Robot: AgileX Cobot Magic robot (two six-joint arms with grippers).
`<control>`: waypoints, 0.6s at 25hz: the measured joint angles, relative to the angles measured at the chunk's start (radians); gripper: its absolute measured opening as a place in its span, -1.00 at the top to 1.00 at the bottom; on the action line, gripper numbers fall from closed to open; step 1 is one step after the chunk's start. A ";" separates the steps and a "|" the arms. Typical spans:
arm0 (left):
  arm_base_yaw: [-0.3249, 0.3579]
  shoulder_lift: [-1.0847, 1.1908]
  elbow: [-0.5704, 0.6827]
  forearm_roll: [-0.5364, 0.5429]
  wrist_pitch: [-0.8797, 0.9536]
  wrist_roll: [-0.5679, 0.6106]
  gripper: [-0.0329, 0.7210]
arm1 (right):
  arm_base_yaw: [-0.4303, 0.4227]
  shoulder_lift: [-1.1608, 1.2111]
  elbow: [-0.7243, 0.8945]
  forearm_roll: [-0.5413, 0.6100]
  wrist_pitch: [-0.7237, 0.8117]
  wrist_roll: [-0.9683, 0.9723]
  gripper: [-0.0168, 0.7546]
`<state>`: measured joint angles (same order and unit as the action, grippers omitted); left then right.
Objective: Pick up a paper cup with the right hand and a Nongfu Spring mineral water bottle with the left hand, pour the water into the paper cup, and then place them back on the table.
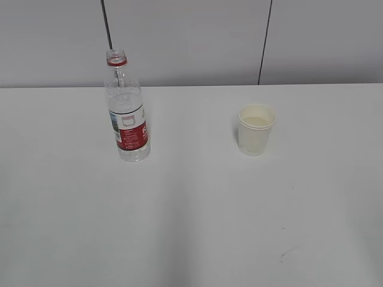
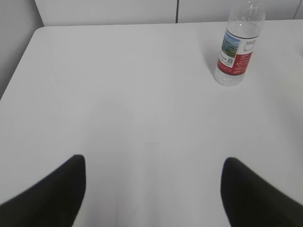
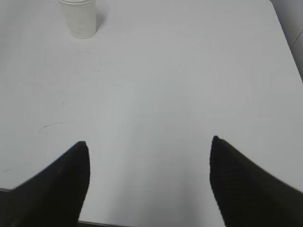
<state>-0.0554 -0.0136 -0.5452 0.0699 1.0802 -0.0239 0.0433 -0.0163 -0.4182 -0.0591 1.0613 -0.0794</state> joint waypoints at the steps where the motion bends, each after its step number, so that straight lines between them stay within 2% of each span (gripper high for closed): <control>1: 0.012 0.000 0.000 0.001 0.000 0.000 -0.49 | 0.000 0.000 0.000 0.000 0.000 0.000 -0.55; 4: 0.041 0.000 0.000 0.001 0.000 0.000 -0.49 | 0.000 0.000 0.000 0.000 0.000 0.000 -0.55; 15: 0.045 0.000 0.000 0.001 0.000 0.000 -0.49 | -0.001 0.000 0.000 -0.001 0.000 0.000 -0.55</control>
<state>-0.0107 -0.0136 -0.5452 0.0708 1.0802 -0.0239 0.0425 -0.0163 -0.4182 -0.0600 1.0613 -0.0794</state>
